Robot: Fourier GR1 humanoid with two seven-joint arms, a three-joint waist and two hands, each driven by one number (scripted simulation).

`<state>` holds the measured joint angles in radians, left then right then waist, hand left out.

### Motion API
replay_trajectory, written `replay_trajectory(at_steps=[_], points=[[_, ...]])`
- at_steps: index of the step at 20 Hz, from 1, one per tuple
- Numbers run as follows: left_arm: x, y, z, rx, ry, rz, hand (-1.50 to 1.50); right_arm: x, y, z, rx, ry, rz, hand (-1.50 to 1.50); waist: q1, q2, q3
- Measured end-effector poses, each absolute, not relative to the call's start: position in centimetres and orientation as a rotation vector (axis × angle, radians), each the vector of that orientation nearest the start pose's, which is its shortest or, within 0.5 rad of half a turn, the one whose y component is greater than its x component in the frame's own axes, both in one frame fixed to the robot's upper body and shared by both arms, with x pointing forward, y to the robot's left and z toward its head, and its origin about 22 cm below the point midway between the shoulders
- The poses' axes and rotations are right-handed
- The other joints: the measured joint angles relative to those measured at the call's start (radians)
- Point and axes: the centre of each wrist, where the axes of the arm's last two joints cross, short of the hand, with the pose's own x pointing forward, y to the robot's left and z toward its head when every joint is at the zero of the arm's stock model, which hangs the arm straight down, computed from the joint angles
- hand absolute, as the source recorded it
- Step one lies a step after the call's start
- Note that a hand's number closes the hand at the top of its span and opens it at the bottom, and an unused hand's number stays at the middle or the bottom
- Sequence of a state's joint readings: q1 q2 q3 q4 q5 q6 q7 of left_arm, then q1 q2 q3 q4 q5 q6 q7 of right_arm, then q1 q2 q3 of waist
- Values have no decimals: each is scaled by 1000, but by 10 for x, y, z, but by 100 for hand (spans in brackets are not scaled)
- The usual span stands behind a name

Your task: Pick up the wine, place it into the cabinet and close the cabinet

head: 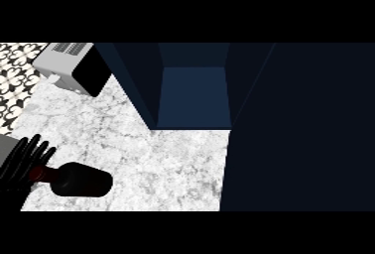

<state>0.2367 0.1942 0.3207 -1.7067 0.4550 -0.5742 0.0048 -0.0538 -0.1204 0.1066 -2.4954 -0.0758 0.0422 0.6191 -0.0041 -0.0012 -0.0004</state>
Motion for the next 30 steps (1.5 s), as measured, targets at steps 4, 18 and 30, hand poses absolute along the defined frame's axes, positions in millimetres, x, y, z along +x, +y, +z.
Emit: replay_trajectory(at_steps=[4, 18, 30], points=[[171, 360, 5, -298, -1632, -25, -150, 147, -214, 202, 131, -1900, 247, -150, -1, 0, 0], [180, 370, -42, -345, -1608, -37, -150, 148, -208, 207, 159, -1896, 253, -150, -1, 0, 0], [192, 358, -67, -339, -1594, -47, -150, 148, -206, 207, 166, -1896, 253, -150, -1, 0, 0]])
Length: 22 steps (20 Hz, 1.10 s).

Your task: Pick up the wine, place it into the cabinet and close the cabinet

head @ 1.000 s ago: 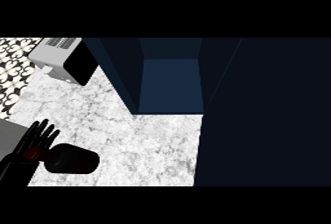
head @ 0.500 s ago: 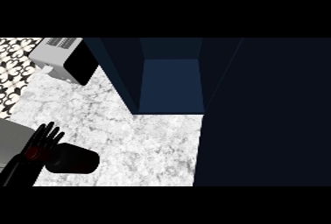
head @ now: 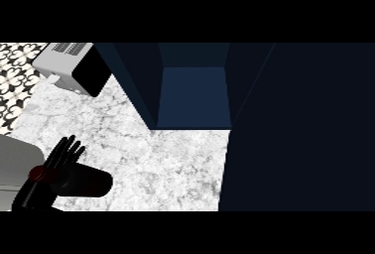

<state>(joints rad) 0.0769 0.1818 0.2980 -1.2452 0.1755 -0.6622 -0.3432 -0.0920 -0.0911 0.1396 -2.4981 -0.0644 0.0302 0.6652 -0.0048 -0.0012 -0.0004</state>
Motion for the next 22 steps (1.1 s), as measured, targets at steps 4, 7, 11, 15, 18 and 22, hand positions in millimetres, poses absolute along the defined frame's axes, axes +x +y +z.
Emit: replay_trajectory(at_steps=[4, 7, 11, 15, 18, 22], points=[[196, 358, -79, -341, -1575, -51, -150, 150, -206, 210, 163, -1900, 248, -150, 0, 0, 0], [195, 358, -84, -352, -1558, -50, -150, 150, -205, 209, 164, -1897, 255, -150, 1, 0, 0], [197, 352, -93, -356, -1548, -35, -150, 150, -205, 210, 161, -1900, 253, -150, 1, 0, 0], [198, 351, -99, -357, -1550, -17, -150, 150, -209, 210, 137, -1908, 261, -150, 1, 0, 0], [200, 346, -101, -377, -1549, 3, 150, 151, -211, 211, 122, -1909, 265, -150, 0, 0, 0], [203, 340, -107, -434, -1534, 2, 150, 151, -211, 209, 130, -1901, 259, -150, -1, 0, 1]])
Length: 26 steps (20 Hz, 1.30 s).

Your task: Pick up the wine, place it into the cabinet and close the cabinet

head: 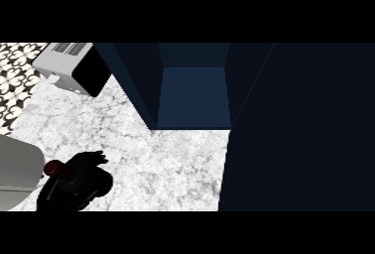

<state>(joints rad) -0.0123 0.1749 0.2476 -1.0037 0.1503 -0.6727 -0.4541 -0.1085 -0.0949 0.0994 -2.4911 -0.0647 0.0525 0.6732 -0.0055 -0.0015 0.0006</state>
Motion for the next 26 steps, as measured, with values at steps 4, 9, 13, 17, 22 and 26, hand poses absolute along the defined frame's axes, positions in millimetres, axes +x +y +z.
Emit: replay_trajectory(at_steps=[4, 9, 13, 17, 22, 26], points=[[209, 337, -105, -459, -1537, -55, 150, 153, -207, 213, 150, -1900, 259, -150, 0, 0, 0], [212, 334, -103, -399, -1572, -81, 150, 152, -209, 212, 142, -1898, 253, -150, 1, 0, 0], [218, 333, -103, -270, -1634, 3, 150, 152, -210, 209, 135, -1898, 261, -150, 0, 0, 0], [228, 327, -96, -182, -1701, 42, 150, 152, -211, 208, 135, -1895, 257, -150, 1, 0, 0], [231, 322, -88, -94, -1810, 37, 150, 151, -212, 207, 132, -1898, 256, -150, 2, 0, 0], [232, 318, -72, -45, -1895, 38, 150, 151, -213, 205, 130, -1893, 253, -150, 4, -1, 0]])
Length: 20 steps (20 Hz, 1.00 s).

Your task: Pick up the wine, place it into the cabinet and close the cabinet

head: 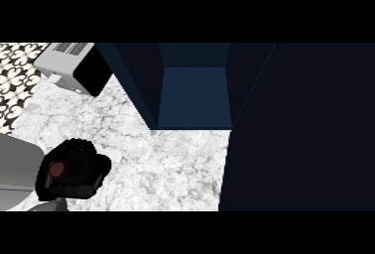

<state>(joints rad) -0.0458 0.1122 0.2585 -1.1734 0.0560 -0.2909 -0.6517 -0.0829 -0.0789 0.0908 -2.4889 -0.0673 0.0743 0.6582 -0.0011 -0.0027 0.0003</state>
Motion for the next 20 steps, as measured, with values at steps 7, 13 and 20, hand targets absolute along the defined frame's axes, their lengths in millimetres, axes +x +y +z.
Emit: replay_trajectory(at_steps=[7, 13, 20], points=[[239, 297, -25, -177, -1939, 57, 150, 152, -219, 206, 109, -1896, 252, -150, 3, -1, 1], [236, 265, 15, -235, -1924, 21, 150, 154, -215, 206, 136, -1898, 252, -150, 3, -1, 0], [239, 219, 52, -281, -1896, -25, 150, 151, -211, 203, 166, -1886, 234, -150, -2, 0, 0]])
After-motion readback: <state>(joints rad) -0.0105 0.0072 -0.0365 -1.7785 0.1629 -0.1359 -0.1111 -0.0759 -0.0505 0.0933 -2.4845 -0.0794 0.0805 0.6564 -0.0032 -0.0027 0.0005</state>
